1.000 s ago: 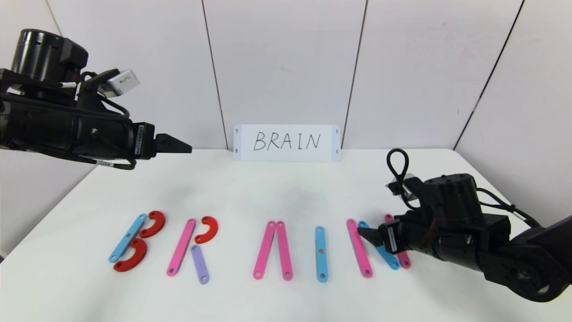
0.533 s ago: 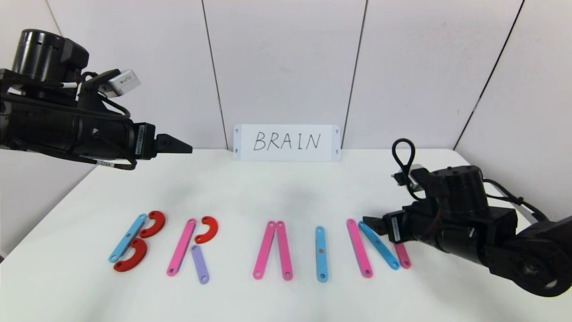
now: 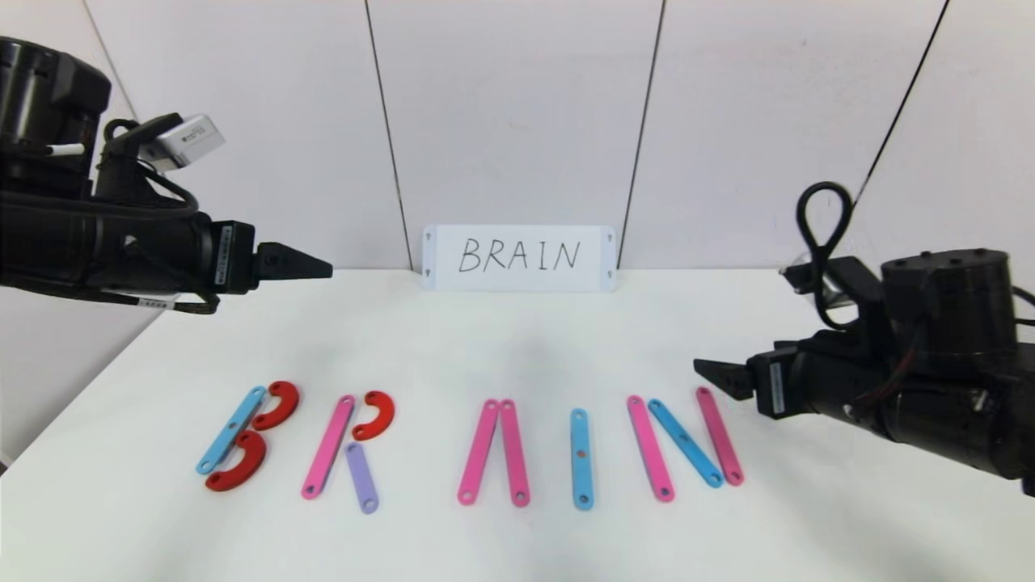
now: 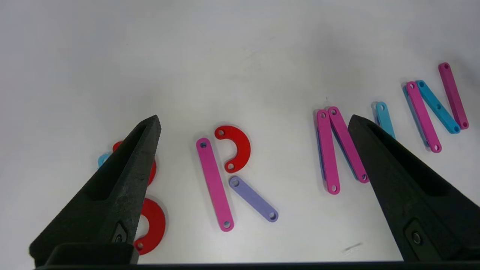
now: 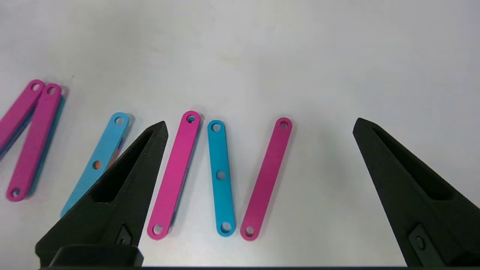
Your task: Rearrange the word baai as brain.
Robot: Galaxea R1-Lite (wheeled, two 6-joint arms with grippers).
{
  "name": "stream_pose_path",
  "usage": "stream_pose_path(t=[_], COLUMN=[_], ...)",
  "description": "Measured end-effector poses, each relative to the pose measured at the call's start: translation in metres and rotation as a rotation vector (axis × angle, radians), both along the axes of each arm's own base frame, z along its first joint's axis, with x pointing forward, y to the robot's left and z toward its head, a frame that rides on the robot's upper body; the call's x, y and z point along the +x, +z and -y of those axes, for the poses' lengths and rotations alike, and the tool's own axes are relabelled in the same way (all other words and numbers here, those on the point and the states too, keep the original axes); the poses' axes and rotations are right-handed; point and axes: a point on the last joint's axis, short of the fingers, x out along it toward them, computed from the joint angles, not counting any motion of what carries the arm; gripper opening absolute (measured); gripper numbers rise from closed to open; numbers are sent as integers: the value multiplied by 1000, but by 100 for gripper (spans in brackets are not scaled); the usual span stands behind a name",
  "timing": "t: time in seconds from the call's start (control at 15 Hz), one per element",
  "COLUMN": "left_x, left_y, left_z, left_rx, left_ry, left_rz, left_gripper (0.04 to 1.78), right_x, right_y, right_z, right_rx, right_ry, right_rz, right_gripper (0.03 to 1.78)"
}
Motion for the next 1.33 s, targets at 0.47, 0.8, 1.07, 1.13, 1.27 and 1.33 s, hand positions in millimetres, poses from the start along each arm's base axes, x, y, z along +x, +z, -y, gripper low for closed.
stream_pose_path(t=[0.47, 0.8, 1.07, 1.13, 1.27, 1.33], left_x=[-79, -143, -192, -204, -225, -234], left_y=[4, 0, -24, -30, -37, -40], left_z=[-10, -19, -26, -29, -33, -35], left_rx=[-12, 10, 40, 50, 65, 72], left_ry=[-1, -5, 48, 77, 133, 166], left_rz=[87, 203, 270, 294, 348, 376], left_gripper=[174, 174, 174, 174, 174, 174], right_x=[-95, -160, -197, -204, -216, -222], right_y=[50, 60, 60, 59, 57, 55], right_z=[39, 64, 80, 84, 88, 90], right_rx=[18, 63, 81, 83, 82, 79], right_ry=[-3, -9, -58, -97, -173, -212], right_rz=[34, 164, 232, 256, 299, 311], right_gripper=[173, 173, 173, 173, 173, 173])
